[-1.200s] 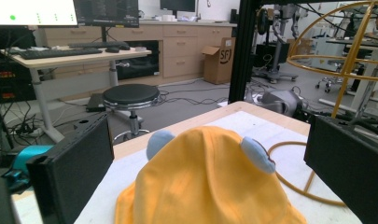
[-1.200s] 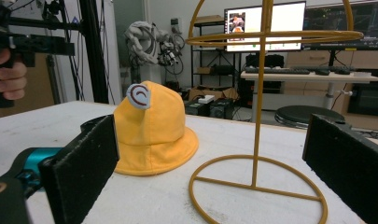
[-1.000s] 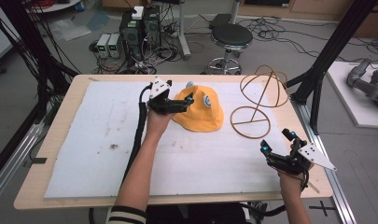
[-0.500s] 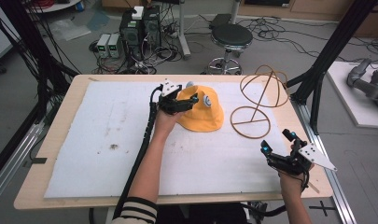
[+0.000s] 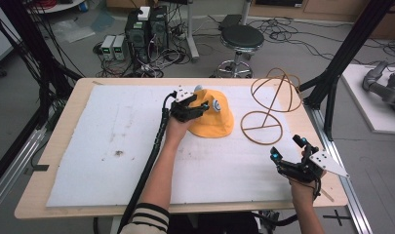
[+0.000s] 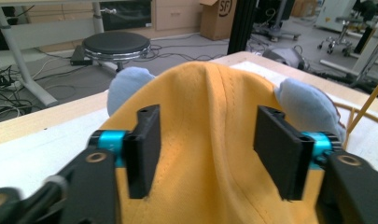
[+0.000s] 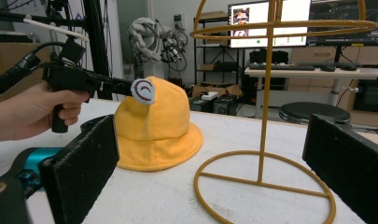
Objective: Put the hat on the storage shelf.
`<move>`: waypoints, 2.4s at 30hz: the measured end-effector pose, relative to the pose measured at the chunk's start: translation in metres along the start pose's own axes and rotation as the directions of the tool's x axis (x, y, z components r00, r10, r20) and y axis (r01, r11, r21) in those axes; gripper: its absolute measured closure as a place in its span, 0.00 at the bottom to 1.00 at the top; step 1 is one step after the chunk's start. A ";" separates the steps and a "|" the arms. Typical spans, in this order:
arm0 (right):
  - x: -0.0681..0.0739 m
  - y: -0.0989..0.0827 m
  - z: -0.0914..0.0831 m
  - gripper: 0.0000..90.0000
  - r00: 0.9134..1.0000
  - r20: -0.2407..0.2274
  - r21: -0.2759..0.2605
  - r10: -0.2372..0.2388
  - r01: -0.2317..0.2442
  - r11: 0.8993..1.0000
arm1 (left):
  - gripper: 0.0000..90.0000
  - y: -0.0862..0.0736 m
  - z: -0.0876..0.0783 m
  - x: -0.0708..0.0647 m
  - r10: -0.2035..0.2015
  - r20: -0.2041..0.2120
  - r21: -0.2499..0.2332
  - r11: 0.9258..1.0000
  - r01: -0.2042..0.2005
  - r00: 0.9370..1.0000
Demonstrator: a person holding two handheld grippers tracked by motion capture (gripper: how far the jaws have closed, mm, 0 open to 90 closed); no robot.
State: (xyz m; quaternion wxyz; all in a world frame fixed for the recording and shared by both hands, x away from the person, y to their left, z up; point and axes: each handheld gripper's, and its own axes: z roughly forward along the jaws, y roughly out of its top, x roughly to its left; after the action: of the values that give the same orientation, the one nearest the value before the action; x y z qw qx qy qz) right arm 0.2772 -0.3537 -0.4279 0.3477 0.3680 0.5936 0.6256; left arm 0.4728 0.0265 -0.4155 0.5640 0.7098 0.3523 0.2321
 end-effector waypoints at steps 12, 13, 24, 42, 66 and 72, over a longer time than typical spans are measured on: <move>0.001 0.000 0.001 0.04 1.000 0.001 0.009 0.003 -0.003 1.000 | 0.95 -0.008 0.008 -0.003 -0.010 0.021 0.056 0.998 0.009 1.000; 0.001 -0.001 0.001 0.04 1.000 0.001 0.009 0.002 -0.002 1.000 | 0.96 -0.008 0.008 -0.003 -0.010 0.021 0.056 0.998 0.009 1.000; 0.000 -0.001 0.000 0.04 1.000 0.003 0.010 0.000 0.000 1.000 | 0.98 -0.003 0.003 -0.004 -0.023 0.037 0.023 0.999 0.022 0.999; 0.002 0.000 0.000 0.04 1.000 0.000 0.010 0.000 0.000 1.000 | 0.98 0.028 -0.031 0.005 -0.034 -0.004 -0.139 0.990 0.034 0.999; 0.005 0.000 0.000 0.04 1.000 -0.013 0.011 -0.004 0.004 1.000 | 0.98 0.130 -0.069 -0.029 0.039 0.052 -0.378 0.926 -0.017 0.998; 0.005 0.000 0.000 0.04 1.000 -0.017 0.006 -0.010 0.010 1.000 | 0.98 0.153 -0.071 -0.042 0.031 0.079 -0.426 0.905 0.005 0.996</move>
State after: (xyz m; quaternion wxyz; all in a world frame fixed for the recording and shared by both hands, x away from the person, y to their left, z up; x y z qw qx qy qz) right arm 0.2748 -0.3490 -0.4272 0.3449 0.3607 0.6002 0.6250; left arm 0.4308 0.0216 -0.2471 0.7180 0.5813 0.2644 0.2770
